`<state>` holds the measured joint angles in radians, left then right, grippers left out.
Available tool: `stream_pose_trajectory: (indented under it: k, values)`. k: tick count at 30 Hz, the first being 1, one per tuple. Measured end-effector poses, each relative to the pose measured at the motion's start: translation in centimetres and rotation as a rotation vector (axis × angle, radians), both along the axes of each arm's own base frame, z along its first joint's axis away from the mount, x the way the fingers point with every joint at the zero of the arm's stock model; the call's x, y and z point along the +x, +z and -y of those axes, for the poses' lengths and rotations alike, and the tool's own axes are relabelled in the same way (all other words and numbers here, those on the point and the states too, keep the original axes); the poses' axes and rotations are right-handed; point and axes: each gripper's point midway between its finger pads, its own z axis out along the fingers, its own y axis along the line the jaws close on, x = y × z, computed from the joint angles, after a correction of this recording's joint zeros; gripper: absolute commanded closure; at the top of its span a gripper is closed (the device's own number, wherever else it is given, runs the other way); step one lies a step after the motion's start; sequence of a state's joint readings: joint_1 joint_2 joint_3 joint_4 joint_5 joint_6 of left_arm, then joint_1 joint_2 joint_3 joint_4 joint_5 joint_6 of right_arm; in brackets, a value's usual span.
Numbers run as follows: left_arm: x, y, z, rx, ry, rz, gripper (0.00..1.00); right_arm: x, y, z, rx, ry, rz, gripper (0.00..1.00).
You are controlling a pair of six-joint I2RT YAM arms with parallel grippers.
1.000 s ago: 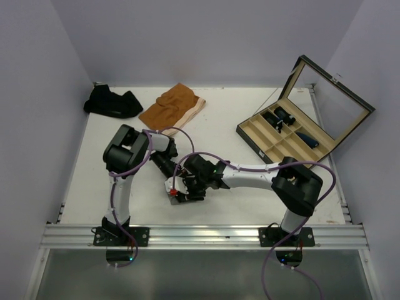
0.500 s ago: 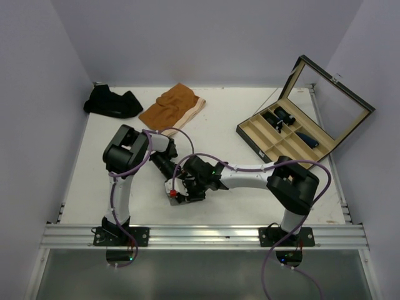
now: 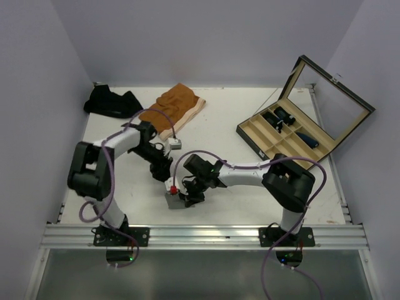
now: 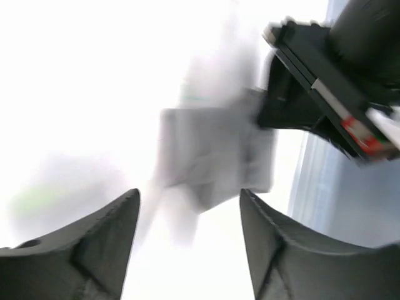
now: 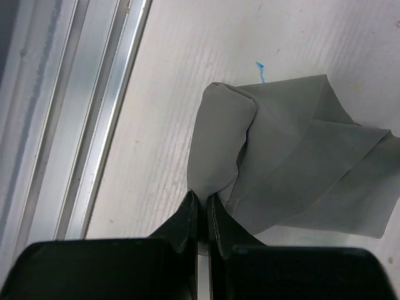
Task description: Roll the underwear
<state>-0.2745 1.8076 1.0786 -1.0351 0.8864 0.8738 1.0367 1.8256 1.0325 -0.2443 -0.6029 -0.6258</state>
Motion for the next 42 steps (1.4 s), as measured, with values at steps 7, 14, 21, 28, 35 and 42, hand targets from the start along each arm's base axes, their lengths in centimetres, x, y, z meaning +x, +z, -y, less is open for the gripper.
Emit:
stream_pose_trajectory:
  k: [7, 14, 21, 28, 35, 42]
  values:
    - [7.9, 11.9, -5.9, 0.016, 0.295, 0.641, 0.0, -0.2, -0.1, -0.3, -0.023, -0.048, -0.21, 1.0]
    - [9.9, 26.2, -9.4, -0.026, 0.705, 1.09, 0.0, 0.2, -0.3, -0.7, -0.083, -0.121, -0.474, 1.0]
    - [8.3, 23.4, -8.3, 0.01, 0.537, 1.063, 0.05, 0.9, -0.6, -0.4, -0.111, -0.204, -0.778, 1.0]
    - [-1.8, 8.9, -5.3, 0.102, 0.099, 0.888, 0.25, 1.3, -0.7, -0.2, -0.148, -0.26, -0.955, 1.0]
    - [-4.7, 2.9, -3.7, 0.13, -0.175, 0.866, 0.41, 1.5, -0.7, -0.3, -0.23, -0.306, -1.024, 1.0]
    - [-6.3, 0.0, -1.1, 0.114, -0.316, 0.859, 0.48, 1.6, -0.7, -0.4, -0.277, -0.335, -1.063, 1.0]
